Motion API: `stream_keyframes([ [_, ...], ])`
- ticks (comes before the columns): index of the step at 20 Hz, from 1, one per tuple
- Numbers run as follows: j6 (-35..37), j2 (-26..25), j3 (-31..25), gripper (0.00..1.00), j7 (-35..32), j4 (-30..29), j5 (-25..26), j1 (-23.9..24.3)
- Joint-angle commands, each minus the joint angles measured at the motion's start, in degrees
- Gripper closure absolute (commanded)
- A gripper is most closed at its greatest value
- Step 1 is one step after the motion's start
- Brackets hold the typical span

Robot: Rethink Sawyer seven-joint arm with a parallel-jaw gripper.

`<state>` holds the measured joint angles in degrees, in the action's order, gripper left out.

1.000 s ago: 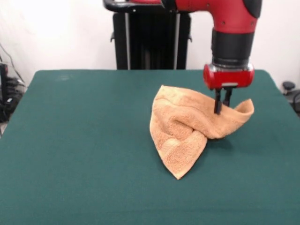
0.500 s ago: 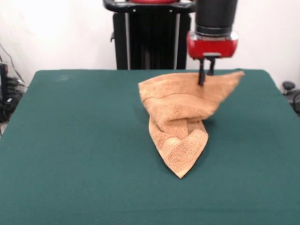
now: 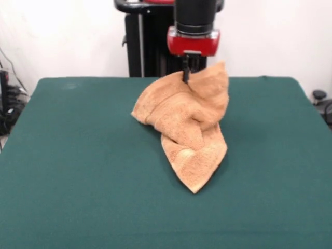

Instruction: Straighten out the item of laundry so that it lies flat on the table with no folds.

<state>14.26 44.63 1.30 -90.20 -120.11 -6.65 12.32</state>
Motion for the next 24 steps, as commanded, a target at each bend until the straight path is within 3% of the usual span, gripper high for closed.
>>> stream_keyframes([
  [1,14.9,6.2,-1.7,1.00,-4.1,-3.6,2.2,-0.1],
  [4,21.9,8.2,-0.6,1.00,-3.8,-0.3,3.2,-0.9],
  [8,25.7,8.0,-1.3,1.00,-1.9,-0.2,4.6,1.7],
  [11,25.6,6.9,-2.8,1.00,0.3,-2.0,5.1,4.8],
  [16,23.7,4.7,1.5,1.00,1.2,0.3,13.7,6.6],
  [19,20.4,2.0,0.5,1.00,0.8,1.0,15.9,8.6],
  [24,28.4,6.1,-1.4,1.00,-2.0,5.5,16.0,6.8],
])
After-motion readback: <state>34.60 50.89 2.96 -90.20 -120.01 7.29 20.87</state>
